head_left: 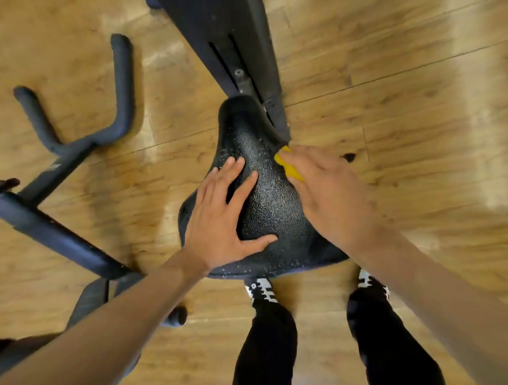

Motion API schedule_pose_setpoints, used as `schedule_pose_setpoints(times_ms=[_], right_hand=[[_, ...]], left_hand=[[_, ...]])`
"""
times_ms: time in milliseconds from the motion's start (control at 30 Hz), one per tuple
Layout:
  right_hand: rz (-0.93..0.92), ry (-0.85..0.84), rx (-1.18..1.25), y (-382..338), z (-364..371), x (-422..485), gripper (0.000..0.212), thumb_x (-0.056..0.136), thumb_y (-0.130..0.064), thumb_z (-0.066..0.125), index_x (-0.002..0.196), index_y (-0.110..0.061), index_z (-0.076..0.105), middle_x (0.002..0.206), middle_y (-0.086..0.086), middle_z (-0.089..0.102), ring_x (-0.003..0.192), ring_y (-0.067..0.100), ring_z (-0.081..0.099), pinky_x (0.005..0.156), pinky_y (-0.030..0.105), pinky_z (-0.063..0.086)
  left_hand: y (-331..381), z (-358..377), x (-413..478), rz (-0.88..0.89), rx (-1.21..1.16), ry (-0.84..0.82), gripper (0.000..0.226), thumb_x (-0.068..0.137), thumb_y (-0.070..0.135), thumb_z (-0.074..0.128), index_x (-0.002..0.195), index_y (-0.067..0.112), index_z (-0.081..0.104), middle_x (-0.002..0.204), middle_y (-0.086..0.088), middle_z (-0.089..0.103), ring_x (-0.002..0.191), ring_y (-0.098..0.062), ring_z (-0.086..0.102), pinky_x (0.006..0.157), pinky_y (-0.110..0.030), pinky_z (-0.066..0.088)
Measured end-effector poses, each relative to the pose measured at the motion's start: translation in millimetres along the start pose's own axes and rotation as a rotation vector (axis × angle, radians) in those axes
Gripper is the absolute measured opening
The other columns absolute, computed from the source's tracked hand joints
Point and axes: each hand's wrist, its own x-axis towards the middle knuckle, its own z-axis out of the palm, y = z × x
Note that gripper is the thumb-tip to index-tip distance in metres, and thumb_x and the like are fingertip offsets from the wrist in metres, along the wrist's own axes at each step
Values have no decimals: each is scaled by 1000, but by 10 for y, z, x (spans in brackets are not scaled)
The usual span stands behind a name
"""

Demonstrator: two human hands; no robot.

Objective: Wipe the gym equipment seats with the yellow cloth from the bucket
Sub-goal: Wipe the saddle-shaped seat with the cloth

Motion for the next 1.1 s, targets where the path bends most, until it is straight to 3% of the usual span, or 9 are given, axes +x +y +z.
schedule_pose_setpoints(times_ms=[133,300,433,533,700,800,900,967,1100], right_hand=[[-28,-3,-22,140,-78,-661,63,80,14,68,138,-9,57,150,9,50,142,27,43,116,46,35],[-24,6,10,-158,169,307,61,89,1,65,146,-10,47,155,10,43,142,28,43,114,40,36],[-9,-17,118,-236,230,1083,46,104,-18,47,150,-16,41,161,4,34,145,22,36,109,44,41],[-90,-92,87,7,106,700,50,103,-24,50,152,-22,39,159,0,38,139,25,46,108,45,42],[-251,-143,74,423,-198,-297,54,90,-3,70,140,-16,56,152,2,48,142,17,42,115,36,34],[-357,-97,98,405,-58,39,52,91,-1,69,140,-12,57,153,6,46,144,18,39,118,34,30],[-367,-85,145,199,70,663,48,102,-11,55,149,-14,46,161,5,34,150,18,29,120,34,27],[-384,-61,145,139,126,1047,45,104,-15,49,148,-13,45,158,10,39,149,22,30,117,33,26],[-419,-113,208,240,119,1304,39,105,-29,47,144,-28,48,139,3,58,128,25,51,87,28,37]], left_hand=[[9,3,12,2,-28,7,98,83,77,61,150,9,41,159,-24,31,154,-37,22,125,-54,17],[14,10,2,-6,-57,13,97,83,77,60,149,7,45,160,-24,32,154,-36,21,126,-54,17],[-9,25,-3,-6,-61,-1,98,81,76,62,150,10,41,160,-23,32,154,-37,23,124,-58,21],[-30,11,-20,-6,-83,12,99,80,75,64,150,9,42,161,-22,31,155,-36,22,122,-61,23],[-19,37,-30,0,-100,51,102,73,70,72,150,11,42,161,-18,30,155,-34,22,121,-62,26],[-10,30,-7,-9,-100,36,102,72,72,71,151,15,40,162,-11,26,157,-28,18,122,-59,26],[7,27,-12,-22,-90,29,100,75,74,67,150,13,43,163,-9,24,157,-26,16,123,-53,24],[30,28,-33,-45,-94,21,99,76,74,65,152,15,42,164,-7,23,158,-23,14,125,-48,22],[38,32,-54,-61,-98,35,96,82,81,54,153,17,41,165,-1,24,157,-20,16,125,-48,24]])
